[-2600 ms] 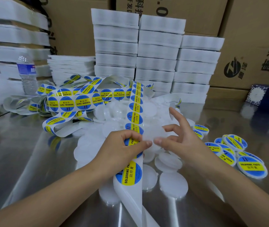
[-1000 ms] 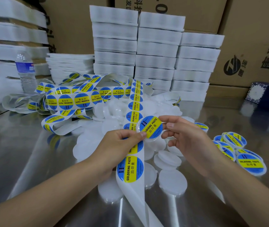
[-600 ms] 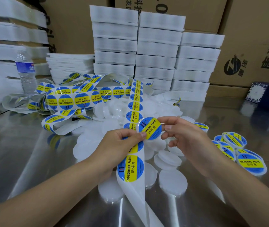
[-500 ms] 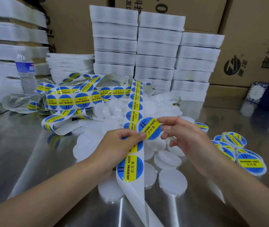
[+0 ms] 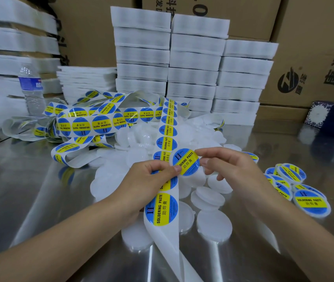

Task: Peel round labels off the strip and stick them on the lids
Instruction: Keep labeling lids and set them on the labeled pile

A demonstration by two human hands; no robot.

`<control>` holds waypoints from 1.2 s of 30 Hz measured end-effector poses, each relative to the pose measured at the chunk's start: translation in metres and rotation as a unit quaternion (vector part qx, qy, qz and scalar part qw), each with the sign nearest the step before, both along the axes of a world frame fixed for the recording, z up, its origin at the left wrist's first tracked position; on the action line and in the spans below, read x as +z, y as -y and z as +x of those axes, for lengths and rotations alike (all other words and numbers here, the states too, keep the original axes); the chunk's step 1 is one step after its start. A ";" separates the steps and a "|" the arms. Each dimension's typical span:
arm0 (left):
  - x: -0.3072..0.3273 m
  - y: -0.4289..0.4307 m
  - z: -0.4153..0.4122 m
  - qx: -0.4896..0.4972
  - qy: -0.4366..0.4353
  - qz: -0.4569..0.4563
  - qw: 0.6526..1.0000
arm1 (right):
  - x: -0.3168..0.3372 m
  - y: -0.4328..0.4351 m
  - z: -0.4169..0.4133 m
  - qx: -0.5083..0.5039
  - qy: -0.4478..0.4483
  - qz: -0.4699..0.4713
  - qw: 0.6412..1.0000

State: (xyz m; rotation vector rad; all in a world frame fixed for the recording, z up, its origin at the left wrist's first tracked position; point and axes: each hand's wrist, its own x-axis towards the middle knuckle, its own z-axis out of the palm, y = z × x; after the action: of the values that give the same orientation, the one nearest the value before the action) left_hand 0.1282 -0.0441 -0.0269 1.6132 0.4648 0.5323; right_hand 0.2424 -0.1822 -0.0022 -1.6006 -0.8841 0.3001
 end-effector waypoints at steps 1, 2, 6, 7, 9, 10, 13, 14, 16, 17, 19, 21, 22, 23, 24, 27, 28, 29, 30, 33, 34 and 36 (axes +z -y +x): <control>0.000 0.000 0.000 0.000 0.001 0.001 1.000 | 0.000 0.000 0.001 -0.006 0.008 -0.004 1.000; 0.000 0.000 0.000 -0.001 0.003 0.002 1.000 | 0.000 0.000 0.001 -0.013 0.017 -0.008 1.000; 0.000 0.000 -0.001 -0.011 0.002 0.000 1.000 | -0.002 0.001 0.003 -0.040 0.071 0.002 0.997; 0.000 0.000 -0.001 -0.013 0.002 -0.003 1.000 | -0.003 0.001 0.003 -0.048 0.093 0.006 0.994; 0.000 0.000 -0.001 -0.015 0.000 -0.006 1.000 | -0.004 0.000 0.002 -0.062 0.136 0.007 0.989; 0.001 0.000 -0.001 -0.015 -0.001 -0.008 1.000 | -0.005 0.000 0.002 -0.068 0.154 0.003 0.986; 0.001 0.000 -0.001 -0.014 -0.003 -0.019 1.000 | -0.008 -0.002 0.002 -0.082 0.190 -0.013 0.978; 0.001 0.001 -0.001 -0.012 -0.004 -0.023 1.000 | -0.010 -0.002 0.003 -0.087 0.194 -0.017 0.977; 0.002 0.001 -0.001 -0.011 -0.001 -0.036 0.999 | -0.012 -0.002 0.003 -0.104 0.203 -0.026 0.973; 0.002 0.001 -0.001 -0.010 0.002 -0.044 0.999 | -0.012 -0.002 0.003 -0.112 0.205 -0.029 0.972; 0.004 0.000 -0.001 -0.009 0.008 -0.057 0.998 | -0.011 -0.002 0.003 -0.114 0.187 -0.029 0.975; 0.004 -0.001 -0.002 -0.015 0.010 -0.058 0.998 | -0.010 -0.002 0.003 -0.081 0.141 -0.026 0.986; 0.004 -0.001 -0.002 -0.022 0.009 -0.053 0.998 | -0.009 -0.003 0.002 -0.059 0.123 -0.029 0.990; 0.004 -0.001 -0.002 -0.030 0.008 -0.046 0.998 | -0.009 -0.004 0.001 -0.041 0.114 -0.031 0.992; 0.004 0.000 -0.002 -0.040 0.006 -0.041 0.998 | -0.009 -0.005 -0.001 -0.026 0.112 -0.031 0.993; 0.003 0.001 -0.003 -0.065 0.003 -0.040 0.997 | -0.009 -0.006 -0.004 0.000 0.121 -0.024 0.992; 0.003 0.001 -0.003 -0.069 0.001 -0.039 0.997 | -0.009 -0.005 -0.004 0.006 0.114 -0.022 0.993; 0.002 0.001 -0.003 -0.071 -0.001 -0.038 0.997 | -0.008 -0.005 -0.004 0.013 0.102 -0.018 0.995; 0.002 0.001 -0.003 -0.073 -0.002 -0.036 0.997 | -0.008 -0.005 -0.004 0.021 0.089 -0.015 0.996; 0.001 0.001 -0.003 -0.087 -0.009 -0.027 0.996 | -0.007 -0.004 -0.004 0.054 0.056 -0.003 0.997; 0.001 0.001 -0.003 -0.094 -0.010 -0.025 0.995 | -0.007 -0.004 -0.005 0.071 0.045 0.001 0.996; 0.000 0.002 -0.004 -0.109 -0.011 -0.024 0.994 | -0.007 -0.004 -0.007 0.098 0.036 -0.003 0.995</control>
State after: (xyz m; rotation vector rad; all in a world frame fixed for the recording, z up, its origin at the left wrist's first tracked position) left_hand 0.1239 -0.0457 -0.0265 1.6021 0.3093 0.3375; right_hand 0.2357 -0.1784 -0.0094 -1.5394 -1.0997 0.3849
